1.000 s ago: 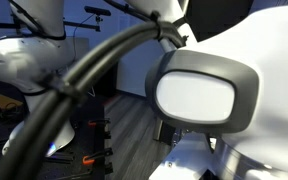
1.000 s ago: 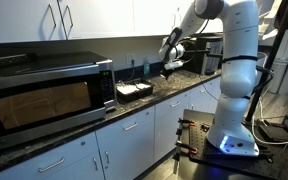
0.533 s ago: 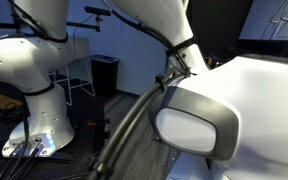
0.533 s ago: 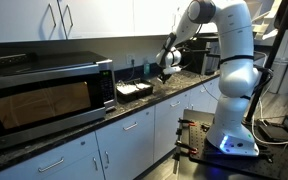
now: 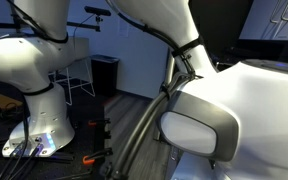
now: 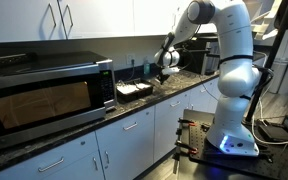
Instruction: Remove a knife from the black rack and put it on the counter
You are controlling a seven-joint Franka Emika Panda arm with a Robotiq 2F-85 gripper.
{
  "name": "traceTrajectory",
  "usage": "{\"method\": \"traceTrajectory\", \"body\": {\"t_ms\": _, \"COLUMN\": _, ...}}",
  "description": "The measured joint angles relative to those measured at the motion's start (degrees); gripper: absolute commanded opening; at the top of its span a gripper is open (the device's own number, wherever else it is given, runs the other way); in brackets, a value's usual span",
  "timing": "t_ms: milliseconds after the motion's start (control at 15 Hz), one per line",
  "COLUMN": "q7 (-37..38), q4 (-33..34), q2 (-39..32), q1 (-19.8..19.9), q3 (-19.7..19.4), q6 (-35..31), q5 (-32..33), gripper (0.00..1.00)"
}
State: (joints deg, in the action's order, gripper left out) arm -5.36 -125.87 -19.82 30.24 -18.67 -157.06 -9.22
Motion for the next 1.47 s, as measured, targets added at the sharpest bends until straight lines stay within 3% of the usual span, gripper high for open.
{"method": "traceTrajectory", "body": {"t_ms": 1067, "q7": -2.3, "q4": 2.7, "q2": -5.8, "q1": 1.6, "q3": 0.4, "q6": -3.2, "q5": 0.2, "gripper": 0.01}}
{"method": "traceTrajectory", "body": {"t_ms": 1133, "q7": -2.3, "q4": 2.9, "q2": -6.0, "q1": 1.7, "q3": 0.4, "q6": -3.2, "q5": 0.2, "gripper": 0.04}}
{"method": "traceTrajectory", "body": {"t_ms": 1267, "q7": -2.3, "q4": 3.2, "q2": -6.5, "q1": 1.7, "q3": 0.4, "q6": -3.2, "q5": 0.2, "gripper": 0.3}}
{"method": "traceTrajectory", "body": {"t_ms": 1467, "q7": -2.3, "q4": 3.5, "q2": -6.9, "q1": 1.7, "q3": 0.4, "q6": -3.2, "q5": 0.3, "gripper": 0.5}}
